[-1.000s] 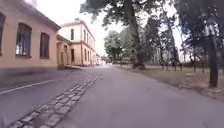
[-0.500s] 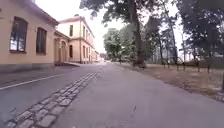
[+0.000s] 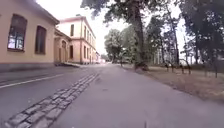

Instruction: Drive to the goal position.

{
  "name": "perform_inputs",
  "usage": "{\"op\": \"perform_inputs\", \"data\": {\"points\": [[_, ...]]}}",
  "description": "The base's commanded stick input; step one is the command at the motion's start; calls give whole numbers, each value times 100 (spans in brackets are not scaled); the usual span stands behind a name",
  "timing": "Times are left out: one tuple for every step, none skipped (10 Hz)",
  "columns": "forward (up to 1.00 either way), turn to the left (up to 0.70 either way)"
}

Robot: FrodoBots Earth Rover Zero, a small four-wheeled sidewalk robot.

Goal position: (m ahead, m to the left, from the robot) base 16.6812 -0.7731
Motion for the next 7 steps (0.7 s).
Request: {"op": "perform_inputs", "data": {"points": [[85, 1], [85, 1], [85, 1], [85, -13], [85, -1], [85, 1], [85, 1]]}}
